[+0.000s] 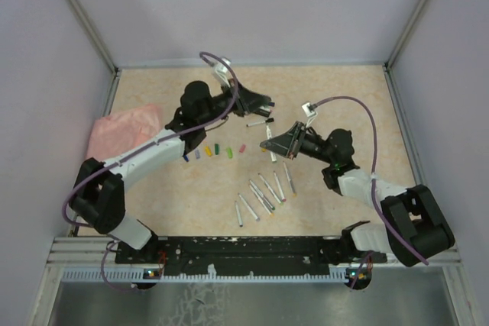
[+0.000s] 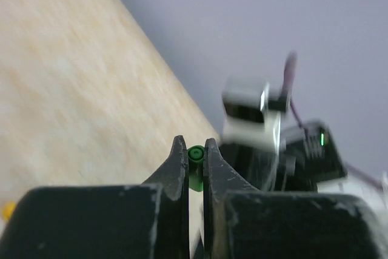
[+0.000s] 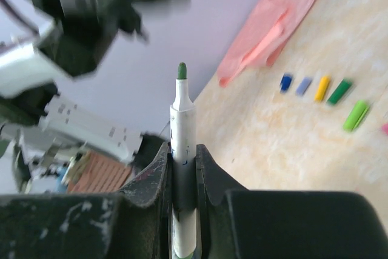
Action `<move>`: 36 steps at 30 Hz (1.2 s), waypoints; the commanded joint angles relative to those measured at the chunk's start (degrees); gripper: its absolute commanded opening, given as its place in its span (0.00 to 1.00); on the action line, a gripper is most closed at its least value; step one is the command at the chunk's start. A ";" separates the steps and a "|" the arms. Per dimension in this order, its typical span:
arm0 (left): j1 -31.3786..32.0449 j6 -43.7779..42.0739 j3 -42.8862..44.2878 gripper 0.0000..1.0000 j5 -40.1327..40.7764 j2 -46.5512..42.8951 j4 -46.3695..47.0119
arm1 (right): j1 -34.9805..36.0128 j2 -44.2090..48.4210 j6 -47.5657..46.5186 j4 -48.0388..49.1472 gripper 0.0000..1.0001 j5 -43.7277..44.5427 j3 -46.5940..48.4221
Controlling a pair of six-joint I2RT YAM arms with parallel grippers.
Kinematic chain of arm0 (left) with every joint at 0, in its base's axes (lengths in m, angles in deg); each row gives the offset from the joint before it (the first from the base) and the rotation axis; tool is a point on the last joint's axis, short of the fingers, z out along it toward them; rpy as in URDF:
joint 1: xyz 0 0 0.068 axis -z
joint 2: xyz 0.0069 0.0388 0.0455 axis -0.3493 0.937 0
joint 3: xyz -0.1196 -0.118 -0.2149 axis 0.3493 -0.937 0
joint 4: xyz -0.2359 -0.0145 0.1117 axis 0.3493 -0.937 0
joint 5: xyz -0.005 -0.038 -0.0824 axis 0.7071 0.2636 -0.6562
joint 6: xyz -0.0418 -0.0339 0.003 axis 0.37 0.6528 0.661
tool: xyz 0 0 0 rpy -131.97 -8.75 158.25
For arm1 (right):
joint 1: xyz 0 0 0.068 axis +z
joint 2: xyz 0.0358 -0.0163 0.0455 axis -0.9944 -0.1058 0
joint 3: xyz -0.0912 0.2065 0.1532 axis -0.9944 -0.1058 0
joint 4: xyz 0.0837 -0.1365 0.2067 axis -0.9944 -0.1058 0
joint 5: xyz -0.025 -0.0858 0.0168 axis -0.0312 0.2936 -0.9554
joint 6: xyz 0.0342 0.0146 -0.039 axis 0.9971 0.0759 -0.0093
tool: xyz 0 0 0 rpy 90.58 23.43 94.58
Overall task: Open the pen caps
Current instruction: Open the pen cap from the pen, then place the pen at the center of the board.
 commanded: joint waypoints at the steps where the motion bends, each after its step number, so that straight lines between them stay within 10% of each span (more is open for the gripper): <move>1: -6.64 -5.42 8.40 0.00 19.20 0.98 9.24 | 1.65 0.95 0.78 -1.20 0.00 -9.75 -1.39; 10: -9.32 -7.46 13.80 0.00 12.70 3.29 9.02 | 1.67 1.78 -0.68 -3.34 0.00 -9.21 -1.74; 20: -9.66 -4.01 0.44 0.00 0.84 -3.51 6.75 | 1.60 12.09 -31.67 -48.22 0.00 5.12 8.04; 36: -1.29 -8.05 -17.83 0.00 2.40 -13.98 -1.12 | -0.62 15.87 -40.02 -69.36 0.01 27.58 8.56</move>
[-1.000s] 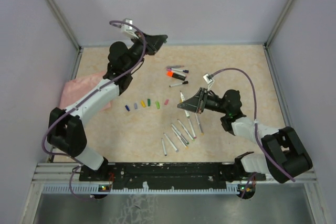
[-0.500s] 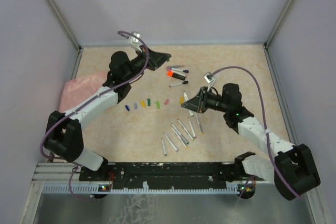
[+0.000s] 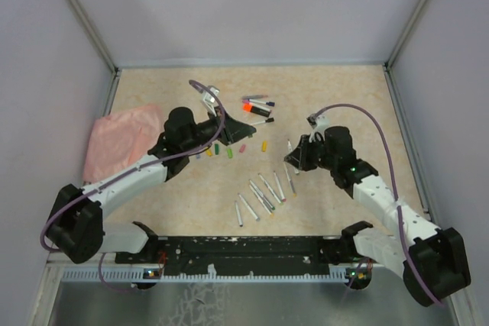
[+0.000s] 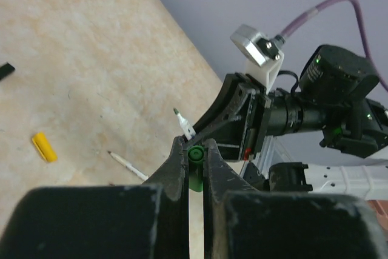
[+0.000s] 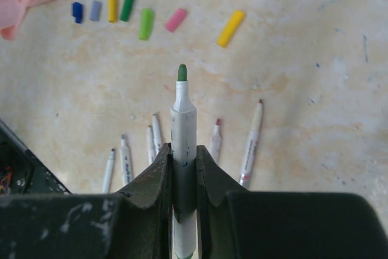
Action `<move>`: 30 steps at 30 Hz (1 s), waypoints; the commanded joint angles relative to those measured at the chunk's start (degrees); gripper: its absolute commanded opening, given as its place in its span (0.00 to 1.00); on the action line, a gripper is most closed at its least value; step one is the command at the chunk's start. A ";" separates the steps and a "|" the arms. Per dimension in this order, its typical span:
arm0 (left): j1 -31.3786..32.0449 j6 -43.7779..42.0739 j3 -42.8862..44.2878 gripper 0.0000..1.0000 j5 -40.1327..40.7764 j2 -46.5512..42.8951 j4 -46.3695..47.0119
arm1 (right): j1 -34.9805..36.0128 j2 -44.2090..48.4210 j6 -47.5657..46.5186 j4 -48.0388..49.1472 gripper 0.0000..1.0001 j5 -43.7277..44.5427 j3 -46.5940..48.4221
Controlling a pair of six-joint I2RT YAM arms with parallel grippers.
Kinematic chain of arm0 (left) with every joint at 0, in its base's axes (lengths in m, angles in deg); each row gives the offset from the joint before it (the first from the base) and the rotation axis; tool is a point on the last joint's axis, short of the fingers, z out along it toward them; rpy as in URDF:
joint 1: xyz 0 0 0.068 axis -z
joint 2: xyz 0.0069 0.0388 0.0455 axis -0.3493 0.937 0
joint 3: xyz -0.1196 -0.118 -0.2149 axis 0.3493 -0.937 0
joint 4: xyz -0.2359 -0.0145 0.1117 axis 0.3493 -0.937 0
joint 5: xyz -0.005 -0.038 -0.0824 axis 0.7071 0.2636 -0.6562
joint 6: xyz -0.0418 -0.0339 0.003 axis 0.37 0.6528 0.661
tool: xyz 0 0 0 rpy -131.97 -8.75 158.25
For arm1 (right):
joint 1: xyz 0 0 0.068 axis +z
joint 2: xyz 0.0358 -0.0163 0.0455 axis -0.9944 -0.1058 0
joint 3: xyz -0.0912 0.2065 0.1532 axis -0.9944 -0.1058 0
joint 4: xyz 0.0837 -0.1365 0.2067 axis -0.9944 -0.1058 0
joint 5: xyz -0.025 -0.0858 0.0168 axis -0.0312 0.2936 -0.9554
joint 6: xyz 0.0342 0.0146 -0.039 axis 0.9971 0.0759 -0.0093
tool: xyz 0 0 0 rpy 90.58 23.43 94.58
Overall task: Open the pen caps
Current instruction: Place the pen at the center of the board.
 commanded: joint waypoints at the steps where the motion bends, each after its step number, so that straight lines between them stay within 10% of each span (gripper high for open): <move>1: 2.00 -1.57 -3.65 0.00 2.30 -1.05 -2.49 | -0.75 -1.01 -2.72 -7.07 0.01 7.06 2.28; 30: 10.52 -7.93 16.75 0.00 16.96 25.74 -20.18 | -0.75 -18.51 -5.68 -11.27 0.24 11.63 3.19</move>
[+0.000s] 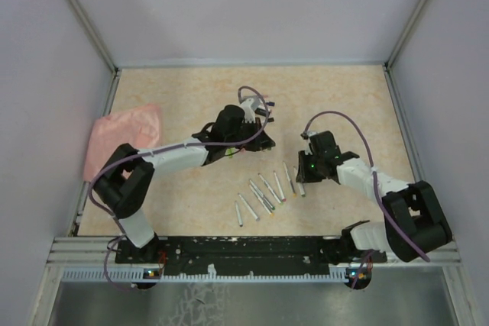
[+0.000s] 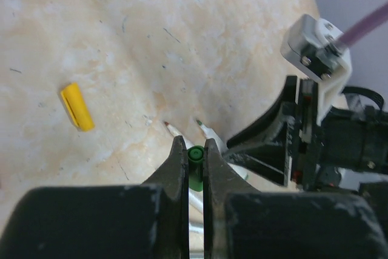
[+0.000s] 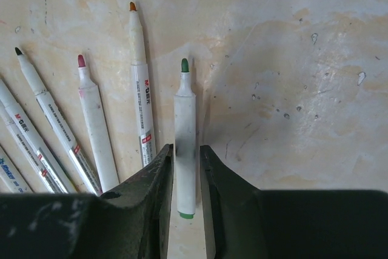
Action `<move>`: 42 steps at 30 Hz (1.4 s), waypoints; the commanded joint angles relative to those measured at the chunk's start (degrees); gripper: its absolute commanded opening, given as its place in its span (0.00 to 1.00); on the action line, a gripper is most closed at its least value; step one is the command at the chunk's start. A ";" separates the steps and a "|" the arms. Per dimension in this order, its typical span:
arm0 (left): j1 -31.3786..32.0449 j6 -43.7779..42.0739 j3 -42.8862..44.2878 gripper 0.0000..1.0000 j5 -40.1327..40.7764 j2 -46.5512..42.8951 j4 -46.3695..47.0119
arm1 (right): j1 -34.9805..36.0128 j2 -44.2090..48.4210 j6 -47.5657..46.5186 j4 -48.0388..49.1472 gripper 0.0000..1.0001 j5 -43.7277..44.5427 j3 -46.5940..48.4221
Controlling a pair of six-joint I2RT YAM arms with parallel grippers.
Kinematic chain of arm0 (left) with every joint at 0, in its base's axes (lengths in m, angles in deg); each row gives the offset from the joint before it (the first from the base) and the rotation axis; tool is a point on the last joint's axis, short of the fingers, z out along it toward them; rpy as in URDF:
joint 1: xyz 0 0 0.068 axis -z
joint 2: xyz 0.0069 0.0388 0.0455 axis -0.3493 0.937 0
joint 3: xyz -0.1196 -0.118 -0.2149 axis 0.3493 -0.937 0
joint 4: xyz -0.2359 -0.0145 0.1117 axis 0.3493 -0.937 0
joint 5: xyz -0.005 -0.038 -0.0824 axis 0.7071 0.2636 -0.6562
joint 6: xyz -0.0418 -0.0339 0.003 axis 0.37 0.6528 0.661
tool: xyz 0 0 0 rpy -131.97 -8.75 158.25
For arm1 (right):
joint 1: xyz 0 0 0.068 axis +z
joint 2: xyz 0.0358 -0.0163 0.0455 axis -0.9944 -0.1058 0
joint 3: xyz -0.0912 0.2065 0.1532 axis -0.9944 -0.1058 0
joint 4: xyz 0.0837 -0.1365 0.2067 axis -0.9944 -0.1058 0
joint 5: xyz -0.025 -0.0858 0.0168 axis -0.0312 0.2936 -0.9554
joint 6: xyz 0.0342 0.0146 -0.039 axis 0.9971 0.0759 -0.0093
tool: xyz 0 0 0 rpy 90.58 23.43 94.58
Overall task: Open the pen caps
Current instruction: Place the pen at the center of the board, then place the pen cap at the center of the board.
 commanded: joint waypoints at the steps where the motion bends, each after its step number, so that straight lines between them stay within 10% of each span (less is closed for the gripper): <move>1: 1.45 -3.08 6.61 0.00 7.71 4.52 -7.42 | -0.22 -0.92 -0.67 1.94 0.25 -0.66 2.08; 22: 4.32 -4.13 46.26 0.00 25.18 32.42 -40.85 | -1.23 15.48 1.72 4.05 0.44 3.00 1.61; 29: 4.35 -3.80 47.77 0.10 24.15 33.85 -41.26 | -4.13 19.92 10.02 9.09 0.90 2.41 -3.21; 42: 4.32 -4.48 49.41 0.34 22.28 34.18 -42.90 | -6.39 22.77 12.25 13.85 0.88 -4.10 -4.95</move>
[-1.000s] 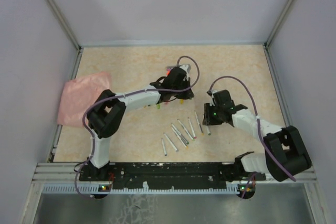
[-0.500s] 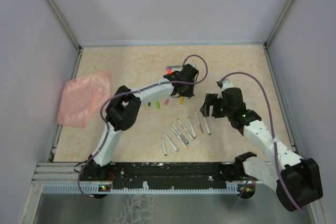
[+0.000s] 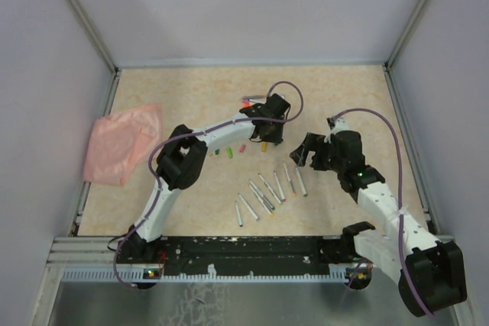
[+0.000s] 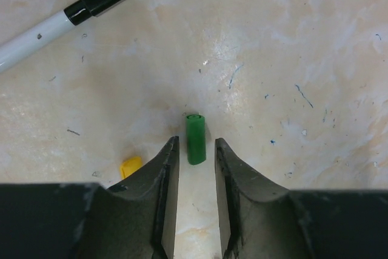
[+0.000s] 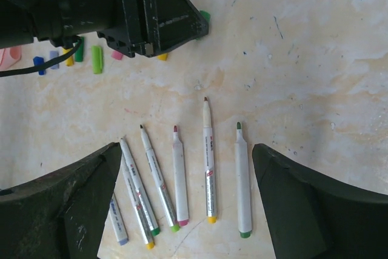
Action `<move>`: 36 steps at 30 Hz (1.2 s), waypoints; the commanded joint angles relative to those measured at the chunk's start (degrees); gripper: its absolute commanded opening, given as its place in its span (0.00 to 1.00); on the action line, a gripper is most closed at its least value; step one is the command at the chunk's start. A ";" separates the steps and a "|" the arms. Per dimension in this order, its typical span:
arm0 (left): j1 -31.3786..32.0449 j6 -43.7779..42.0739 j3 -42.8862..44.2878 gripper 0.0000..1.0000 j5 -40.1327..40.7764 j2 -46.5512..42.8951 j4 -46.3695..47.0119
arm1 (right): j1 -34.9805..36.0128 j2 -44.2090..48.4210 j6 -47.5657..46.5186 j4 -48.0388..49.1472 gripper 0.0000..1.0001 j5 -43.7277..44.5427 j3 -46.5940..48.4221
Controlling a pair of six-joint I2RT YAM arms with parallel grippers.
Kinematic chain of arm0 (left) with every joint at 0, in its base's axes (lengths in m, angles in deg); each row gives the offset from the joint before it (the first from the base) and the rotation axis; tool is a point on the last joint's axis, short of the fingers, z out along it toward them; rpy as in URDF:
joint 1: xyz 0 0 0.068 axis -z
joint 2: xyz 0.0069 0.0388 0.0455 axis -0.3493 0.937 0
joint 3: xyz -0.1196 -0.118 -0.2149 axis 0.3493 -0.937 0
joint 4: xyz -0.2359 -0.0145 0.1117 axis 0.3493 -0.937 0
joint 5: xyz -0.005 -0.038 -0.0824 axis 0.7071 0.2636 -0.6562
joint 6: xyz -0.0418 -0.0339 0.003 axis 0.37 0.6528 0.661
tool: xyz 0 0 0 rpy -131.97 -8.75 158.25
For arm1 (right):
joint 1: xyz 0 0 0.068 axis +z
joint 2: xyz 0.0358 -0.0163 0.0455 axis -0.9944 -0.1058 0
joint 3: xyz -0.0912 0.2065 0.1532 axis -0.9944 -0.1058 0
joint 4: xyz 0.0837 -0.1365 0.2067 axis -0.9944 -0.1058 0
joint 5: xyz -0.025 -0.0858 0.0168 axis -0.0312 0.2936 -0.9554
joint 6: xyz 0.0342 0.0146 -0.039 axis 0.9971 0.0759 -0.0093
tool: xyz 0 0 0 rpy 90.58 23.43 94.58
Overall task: Open the pen caps
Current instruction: Place the pen cap at the center of the board.
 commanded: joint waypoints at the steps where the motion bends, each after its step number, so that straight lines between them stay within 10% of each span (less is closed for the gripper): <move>1: 0.26 -0.63 2.06 0.37 -0.38 -0.19 -1.04 | -0.43 1.80 1.05 3.99 0.88 -0.41 -0.28; 15: -0.01 -11.78 -6.94 0.43 4.27 -14.91 6.00 | -0.81 2.78 2.27 9.22 0.88 -4.21 -1.59; 22: -1.34 -30.37 -16.63 0.69 3.25 -22.73 10.74 | -0.87 1.22 3.20 13.67 0.88 -7.18 -2.33; 36: -9.61 -47.81 0.84 0.71 -9.14 -8.26 -4.84 | -1.51 -0.40 2.08 14.22 0.88 -5.44 -1.77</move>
